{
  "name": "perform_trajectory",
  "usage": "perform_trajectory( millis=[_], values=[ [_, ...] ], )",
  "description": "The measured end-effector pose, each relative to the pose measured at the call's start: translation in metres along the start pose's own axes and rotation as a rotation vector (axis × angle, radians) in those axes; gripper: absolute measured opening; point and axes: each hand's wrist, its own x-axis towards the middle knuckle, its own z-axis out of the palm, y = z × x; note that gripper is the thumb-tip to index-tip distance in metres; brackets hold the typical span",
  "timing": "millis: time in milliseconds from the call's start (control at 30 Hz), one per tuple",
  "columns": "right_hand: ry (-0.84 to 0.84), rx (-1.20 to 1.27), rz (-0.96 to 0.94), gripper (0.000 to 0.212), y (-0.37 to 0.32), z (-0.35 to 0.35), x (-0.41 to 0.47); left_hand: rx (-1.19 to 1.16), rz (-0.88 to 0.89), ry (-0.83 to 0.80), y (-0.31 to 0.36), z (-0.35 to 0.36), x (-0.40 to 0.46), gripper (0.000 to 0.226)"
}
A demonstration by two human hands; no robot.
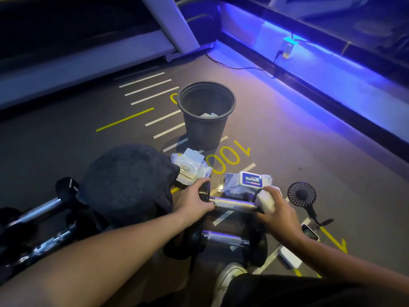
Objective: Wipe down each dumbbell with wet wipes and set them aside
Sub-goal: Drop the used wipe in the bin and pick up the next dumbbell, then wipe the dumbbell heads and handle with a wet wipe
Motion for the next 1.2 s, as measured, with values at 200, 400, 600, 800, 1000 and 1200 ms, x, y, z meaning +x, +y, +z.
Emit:
perform_trajectory(
  millis=[200,400,600,800,1000,1200],
  values=[
    [0.095,-0.031,-0.073,0.070,-0.047,-0.051,0.003,-0.080,0.112,0.072,0.038,-0.035,-0.005,0.071],
    [0.166,0.031,-0.172,0.065,-0.124,-0.100,-0.005,-0.152,0.267,0.177,0.080,-0.108,-0.018,0.078],
    [0.167,0.096,-0.313,0.068,-0.210,-0.094,-0.006,-0.159,0.333,0.301,0.083,-0.202,-0.053,0.066],
    [0.099,0.070,-0.453,0.066,-0.287,-0.046,-0.016,-0.115,0.229,0.448,0.026,-0.276,-0.087,0.072],
    [0.002,0.018,-0.498,0.067,-0.319,0.016,-0.031,-0.125,0.116,0.467,-0.045,-0.301,-0.100,0.081],
    [-0.046,-0.097,-0.444,0.068,-0.319,0.052,-0.032,-0.131,0.031,0.357,-0.090,-0.288,-0.082,0.089]
  ],
)
